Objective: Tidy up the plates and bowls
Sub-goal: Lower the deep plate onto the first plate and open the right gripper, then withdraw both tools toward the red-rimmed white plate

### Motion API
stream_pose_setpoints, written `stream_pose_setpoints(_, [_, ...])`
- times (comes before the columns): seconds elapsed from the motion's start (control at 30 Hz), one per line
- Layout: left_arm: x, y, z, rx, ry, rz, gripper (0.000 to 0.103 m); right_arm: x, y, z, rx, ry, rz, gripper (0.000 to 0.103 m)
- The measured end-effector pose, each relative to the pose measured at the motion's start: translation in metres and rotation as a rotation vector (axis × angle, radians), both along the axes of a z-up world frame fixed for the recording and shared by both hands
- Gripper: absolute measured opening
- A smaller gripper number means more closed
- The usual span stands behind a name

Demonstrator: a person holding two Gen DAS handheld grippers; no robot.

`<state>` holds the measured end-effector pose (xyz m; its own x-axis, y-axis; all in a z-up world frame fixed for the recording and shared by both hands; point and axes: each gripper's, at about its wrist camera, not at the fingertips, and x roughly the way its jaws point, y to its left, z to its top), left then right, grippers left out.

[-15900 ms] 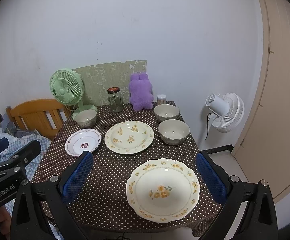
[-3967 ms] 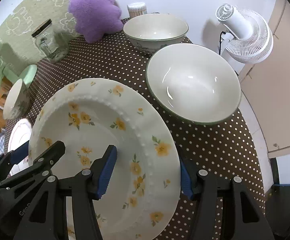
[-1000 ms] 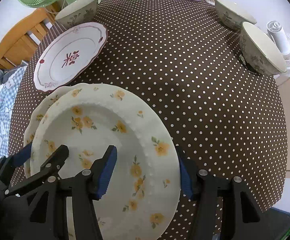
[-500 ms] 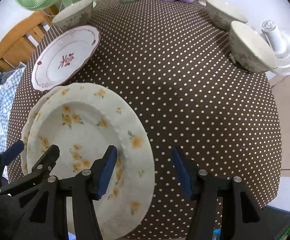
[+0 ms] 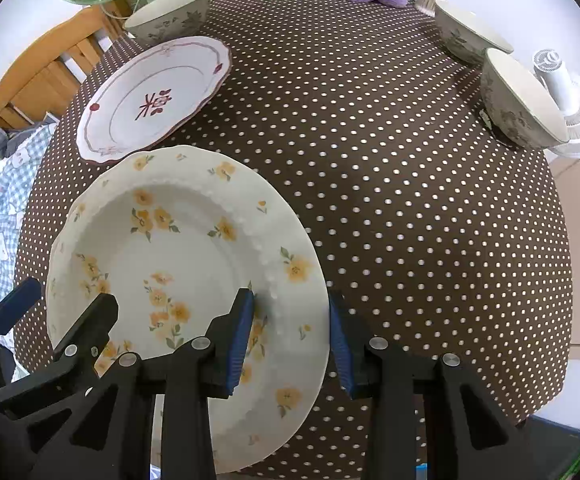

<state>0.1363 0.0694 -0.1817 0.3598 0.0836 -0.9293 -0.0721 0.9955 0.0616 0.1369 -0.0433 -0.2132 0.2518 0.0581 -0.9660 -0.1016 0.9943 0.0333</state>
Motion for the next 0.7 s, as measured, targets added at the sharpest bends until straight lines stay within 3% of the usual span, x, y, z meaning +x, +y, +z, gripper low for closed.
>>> stream_pose_setpoints(0.17, [-0.001, 0.004, 0.000, -0.014, -0.007, -0.024, 0.084, 0.000, 0.009, -0.002, -0.022, -0.010, -0.019, 0.043])
stream_pose_setpoints(0.4, [-0.002, 0.007, 0.010, -0.030, -0.035, -0.057, 0.086, -0.001, 0.001, 0.006, 0.023, -0.016, -0.053, 0.047])
stream_pose_setpoints(0.57, [-0.003, 0.008, 0.028, -0.031, -0.071, -0.060, 0.091, -0.007, -0.005, 0.028, 0.016, -0.068, -0.073, 0.063])
stream_pose_setpoints(0.7, [-0.006, 0.005, 0.047, -0.030, -0.107, -0.059, 0.094, -0.010, -0.015, 0.049, 0.021, -0.106, -0.085, 0.068])
